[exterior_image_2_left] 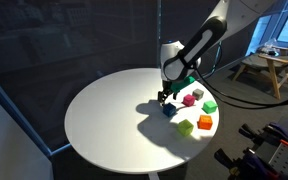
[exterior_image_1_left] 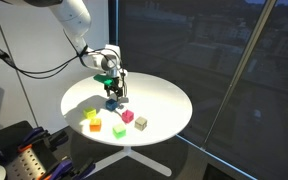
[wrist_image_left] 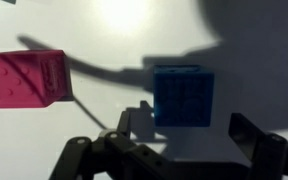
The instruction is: Put the blue cube on the yellow cube
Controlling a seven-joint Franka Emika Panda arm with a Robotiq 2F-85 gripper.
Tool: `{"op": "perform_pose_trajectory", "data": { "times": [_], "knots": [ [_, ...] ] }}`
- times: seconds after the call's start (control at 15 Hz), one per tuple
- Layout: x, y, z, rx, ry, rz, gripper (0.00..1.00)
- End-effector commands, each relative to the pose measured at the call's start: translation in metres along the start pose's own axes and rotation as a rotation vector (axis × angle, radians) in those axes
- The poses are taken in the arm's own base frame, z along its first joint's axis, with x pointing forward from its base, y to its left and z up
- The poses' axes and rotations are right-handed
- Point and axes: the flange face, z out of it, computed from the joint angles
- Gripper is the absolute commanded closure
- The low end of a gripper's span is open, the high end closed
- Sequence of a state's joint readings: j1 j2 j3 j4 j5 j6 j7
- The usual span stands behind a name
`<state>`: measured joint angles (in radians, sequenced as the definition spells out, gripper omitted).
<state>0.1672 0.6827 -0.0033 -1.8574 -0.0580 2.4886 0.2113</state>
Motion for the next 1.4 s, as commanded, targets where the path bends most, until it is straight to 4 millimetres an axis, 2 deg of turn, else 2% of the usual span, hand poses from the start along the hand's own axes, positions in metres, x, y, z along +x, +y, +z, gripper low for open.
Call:
{"op": "perform_pose_trajectory", "data": {
  "times": [0.0, 0.87, 0.93, 1.07, 1.13, 1.33],
  "knots": [
    [0.01, -0.001, 0.004, -0.012, 0.01, 0.02, 0.0],
    [0.008, -0.004, 0.02, -0.018, -0.012, 0.004, 0.0],
    [0.008, -0.005, 0.021, -0.02, -0.014, 0.003, 0.02],
    [0.008, -0.005, 0.023, -0.021, -0.017, 0.003, 0.27],
    [0.008, -0.005, 0.024, -0.022, -0.018, 0.002, 0.29],
    [0.007, -0.005, 0.025, -0.022, -0.019, 0.002, 0.53]
  ]
}}
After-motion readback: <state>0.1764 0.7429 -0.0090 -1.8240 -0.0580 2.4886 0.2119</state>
